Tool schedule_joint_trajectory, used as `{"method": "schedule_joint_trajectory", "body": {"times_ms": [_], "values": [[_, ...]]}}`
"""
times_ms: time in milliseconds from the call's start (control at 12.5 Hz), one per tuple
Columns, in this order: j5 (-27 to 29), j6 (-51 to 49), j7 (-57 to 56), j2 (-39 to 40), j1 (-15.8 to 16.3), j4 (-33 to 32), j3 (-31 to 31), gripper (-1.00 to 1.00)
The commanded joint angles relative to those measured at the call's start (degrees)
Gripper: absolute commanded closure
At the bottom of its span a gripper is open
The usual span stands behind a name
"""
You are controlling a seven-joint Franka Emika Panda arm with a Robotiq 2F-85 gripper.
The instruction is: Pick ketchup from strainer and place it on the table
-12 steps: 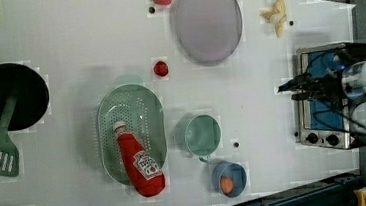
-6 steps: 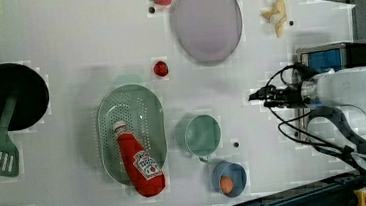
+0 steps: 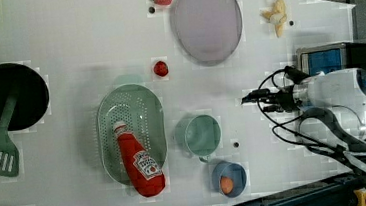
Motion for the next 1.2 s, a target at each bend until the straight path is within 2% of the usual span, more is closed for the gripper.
{"method": "schedule_joint_trajectory", "body": {"times_ms": [80,320,480,720,880,1200], "values": [[1.2,-6.6,3.3,-10.3,-0.1,8.6,-0.1,-1.00],[1.2,-25.2,16.2,-14.0,0.0,19.6,0.9,-1.00],[1.2,-37.3,20.8,-14.2,0.0,28.5,1.7,-1.00],[1.4,-47.4,23.8,-13.5,0.0,38.5,2.3,-1.00],[1.4,-50.0,23.8,-13.5,-0.1,41.3,2.1,-1.00],[1.3,-50.0,23.7,-13.2,-0.1,41.0,2.0,-1.00]]}}
